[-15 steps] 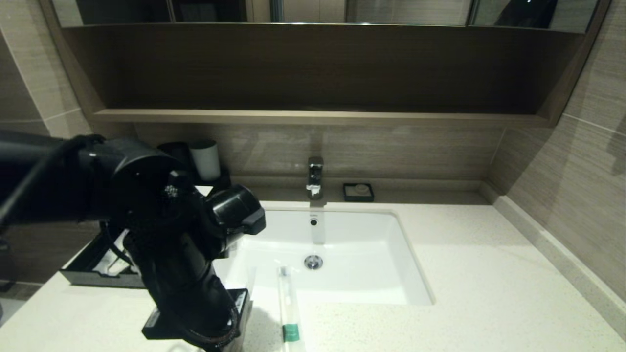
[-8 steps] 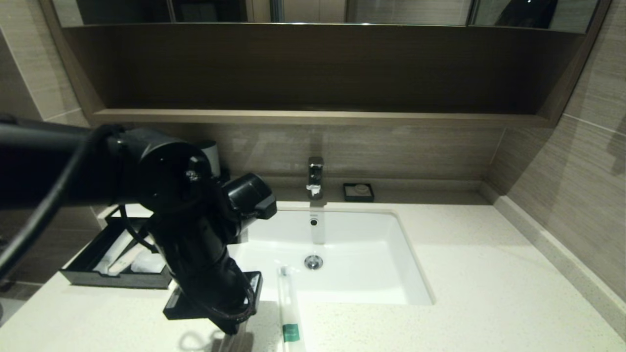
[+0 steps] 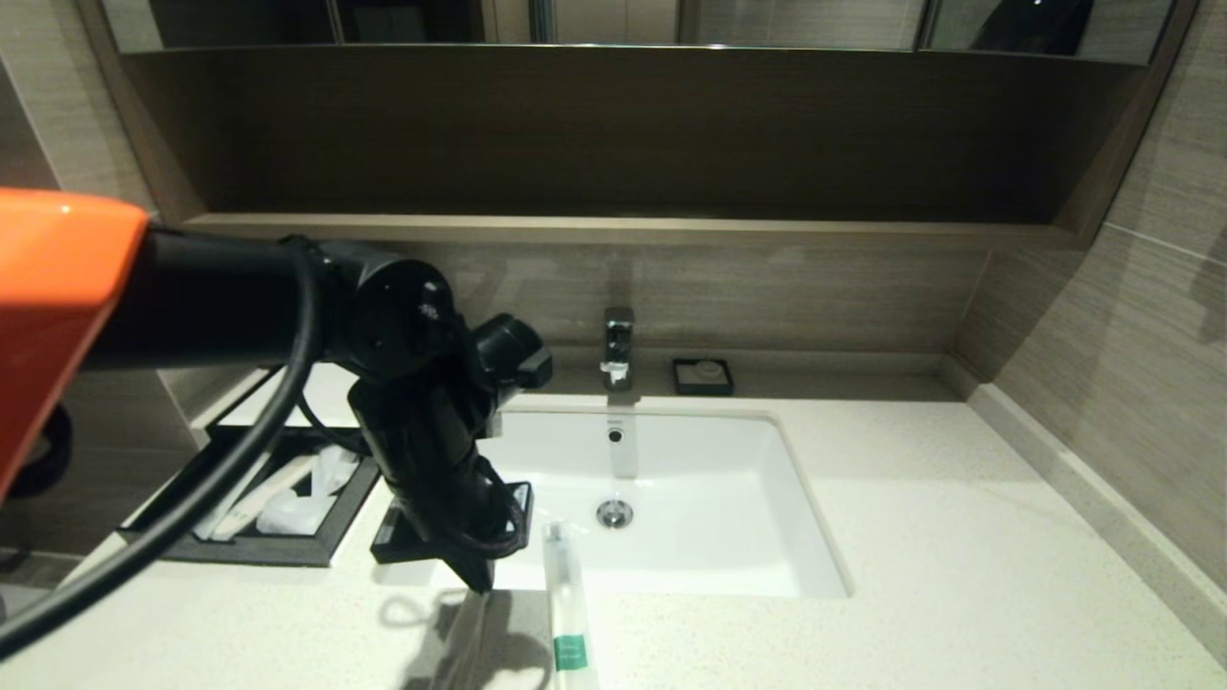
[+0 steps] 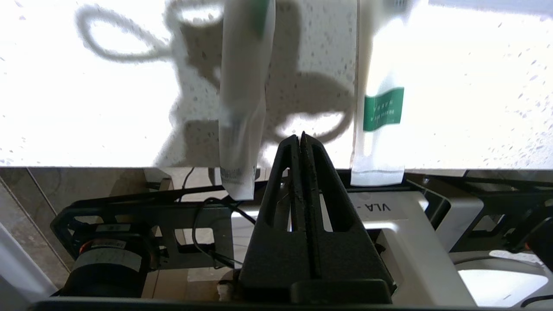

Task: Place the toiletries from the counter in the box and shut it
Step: Pick up the bathroom toiletry

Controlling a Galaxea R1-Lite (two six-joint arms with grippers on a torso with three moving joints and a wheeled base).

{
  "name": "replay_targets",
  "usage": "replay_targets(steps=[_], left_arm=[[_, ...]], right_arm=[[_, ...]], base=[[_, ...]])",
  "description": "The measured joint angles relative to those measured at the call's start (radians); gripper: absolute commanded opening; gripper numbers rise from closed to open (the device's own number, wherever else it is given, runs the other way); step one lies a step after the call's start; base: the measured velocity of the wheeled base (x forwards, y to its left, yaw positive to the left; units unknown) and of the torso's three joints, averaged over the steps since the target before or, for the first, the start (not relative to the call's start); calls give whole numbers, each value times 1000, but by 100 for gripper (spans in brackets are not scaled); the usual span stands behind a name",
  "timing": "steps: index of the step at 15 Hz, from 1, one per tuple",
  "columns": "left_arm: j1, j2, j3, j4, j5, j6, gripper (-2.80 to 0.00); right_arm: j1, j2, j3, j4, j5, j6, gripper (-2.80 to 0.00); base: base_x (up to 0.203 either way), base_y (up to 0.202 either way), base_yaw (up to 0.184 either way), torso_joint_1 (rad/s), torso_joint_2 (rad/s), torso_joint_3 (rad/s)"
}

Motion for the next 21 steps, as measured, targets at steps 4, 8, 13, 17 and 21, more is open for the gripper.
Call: replay_targets(steps=[4,8,13,17,21], left_arm=[[65,51,-72,18,19,61,-280],[94,91,-86,17,61,74,-280],[95,129,-124,16,61,74,-280],[95,145,-131,16,58,78,-280],[94,151,-130,16,58,79,-280]], right_arm=[[0,0,0,0,0,0,-280],[0,0,0,0,0,0,-280],[0,0,0,0,0,0,-280],[0,0,0,0,0,0,-280],[0,0,0,0,0,0,-280]], base=[[0,0,0,0,0,0],[0,0,0,0,0,0],[0,0,0,0,0,0],[0,0,0,0,0,0],[0,0,0,0,0,0]])
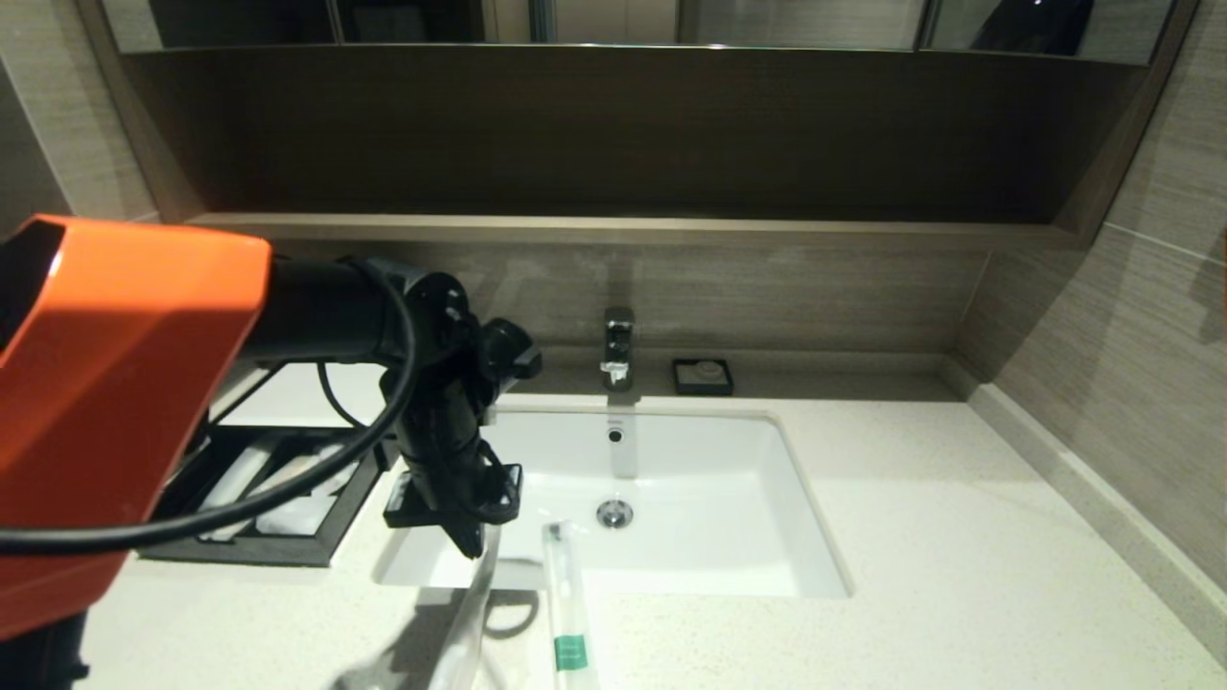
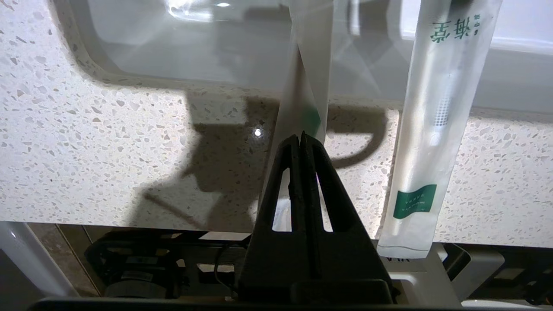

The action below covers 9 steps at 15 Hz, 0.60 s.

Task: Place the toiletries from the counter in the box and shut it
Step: Pick up the bathroom toiletry

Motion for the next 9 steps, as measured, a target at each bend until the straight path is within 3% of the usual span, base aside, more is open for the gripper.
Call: replay_targets(steps=[7,8,9], left_arm=[[-12,1,21,1,-3,0,-280],[-17,-1,34,1,2,0,0],[-19,-2,42,1,3,0,0]], right_arm=[[0,0,0,0,0,0,-280],[0,0,0,0,0,0,-280],[0,0,0,0,0,0,-280]], base=[[0,0,0,0,0,0],[0,0,0,0,0,0],[0,0,0,0,0,0]])
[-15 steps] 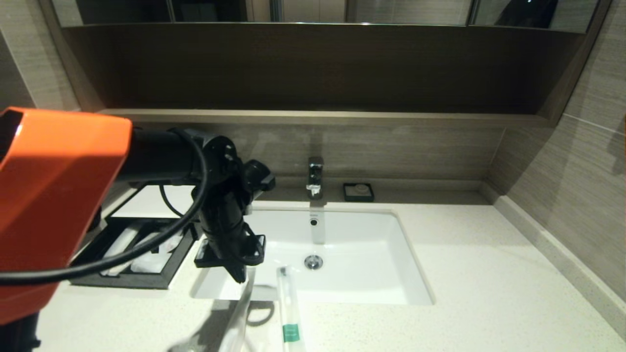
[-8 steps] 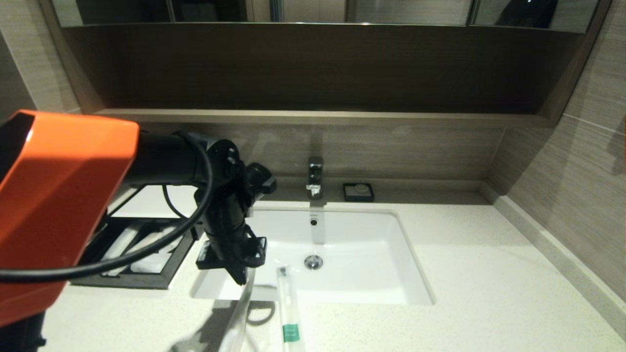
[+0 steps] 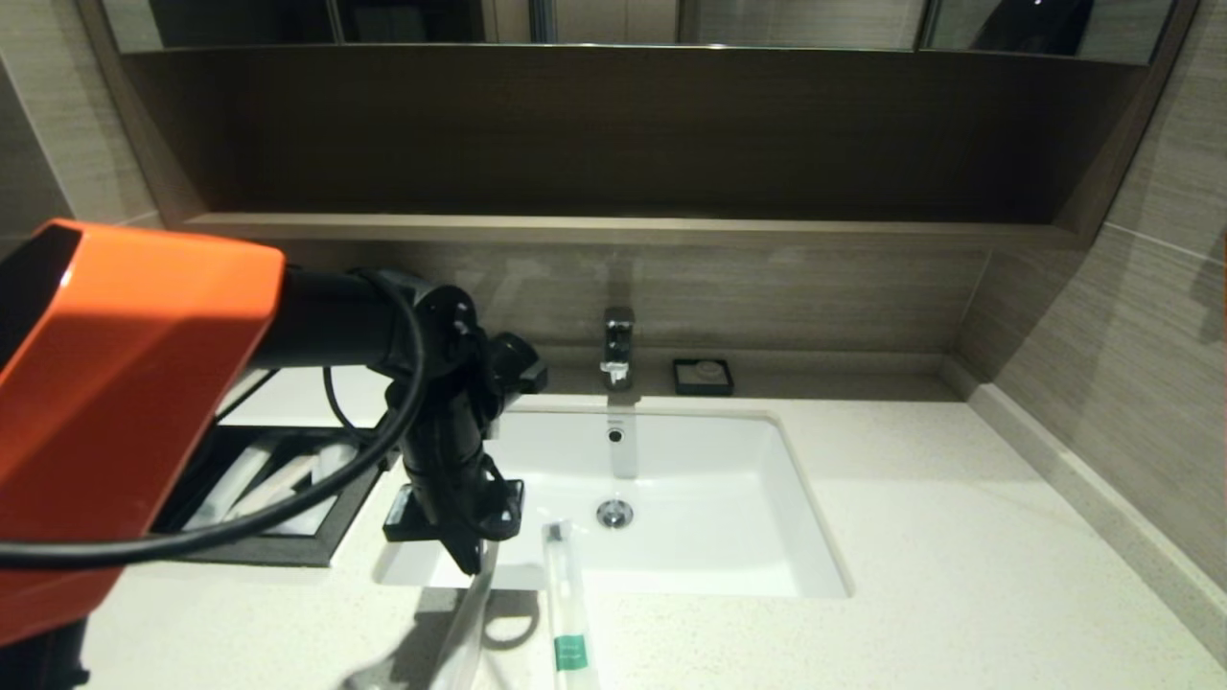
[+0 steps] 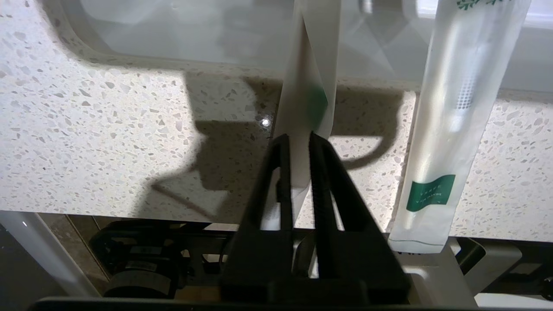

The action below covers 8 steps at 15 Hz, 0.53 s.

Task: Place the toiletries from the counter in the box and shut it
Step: Pick up the bathroom toiletry

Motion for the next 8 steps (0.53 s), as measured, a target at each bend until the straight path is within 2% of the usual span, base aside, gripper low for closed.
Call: replay_targets(steps=[8], left_arm=[[-13,12,21,0,-13,-1,0]], right_arm=[[0,0,0,0,0,0,-280]], base=[[0,0,0,0,0,0]])
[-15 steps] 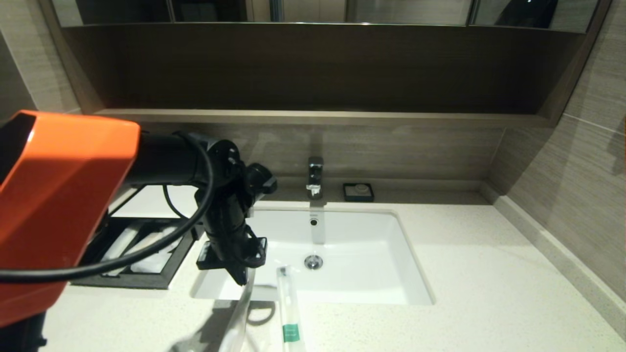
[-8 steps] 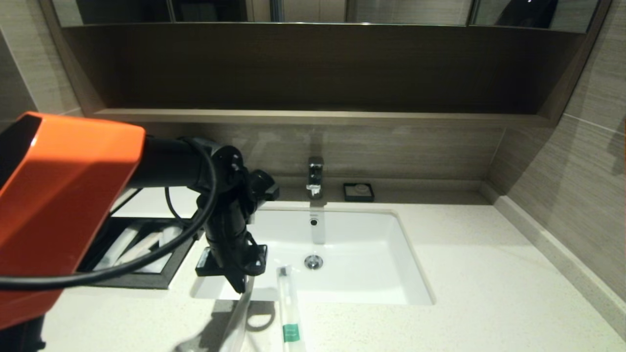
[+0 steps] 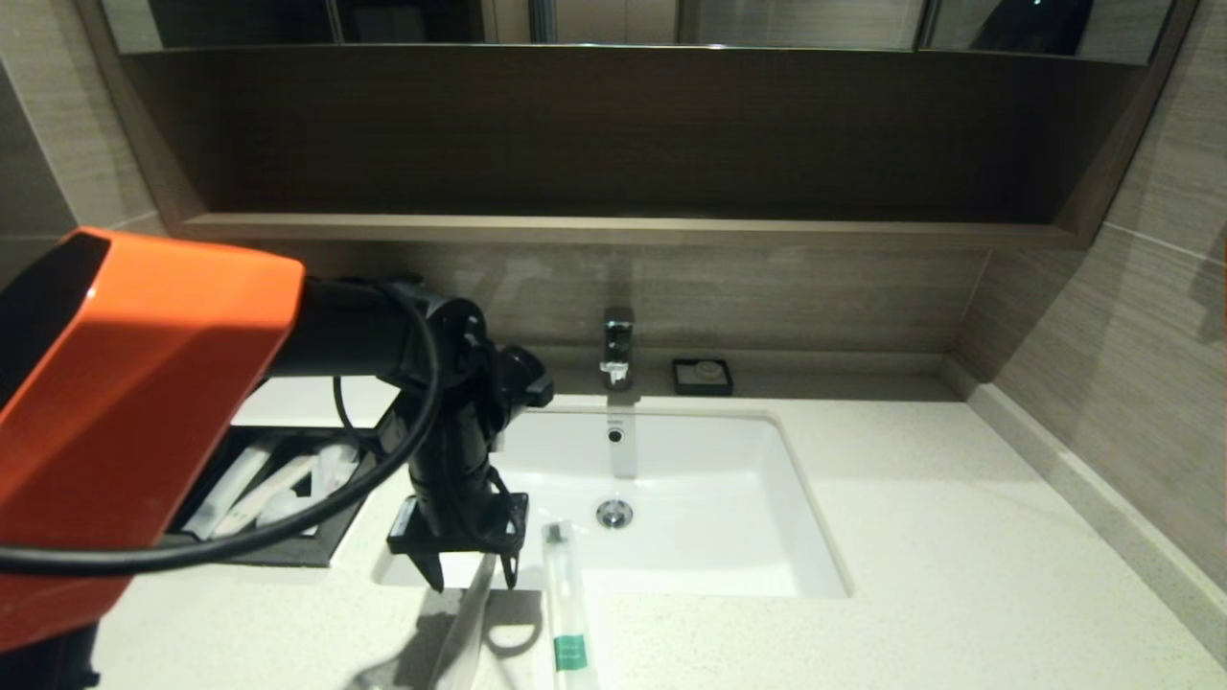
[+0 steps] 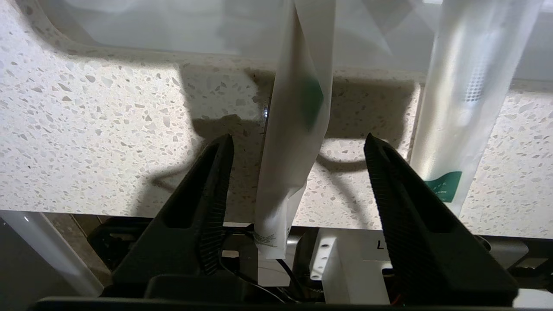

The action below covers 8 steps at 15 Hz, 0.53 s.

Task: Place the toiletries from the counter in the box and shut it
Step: Pick up the bathroom toiletry

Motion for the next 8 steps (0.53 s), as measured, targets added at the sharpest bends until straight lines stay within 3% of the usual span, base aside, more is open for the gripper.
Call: replay_targets(steps=[8], left_arm=[[-6,15,32,-4,-14,-3,0]], right_arm=[[0,0,0,0,0,0,-280]], base=[[0,0,0,0,0,0]])
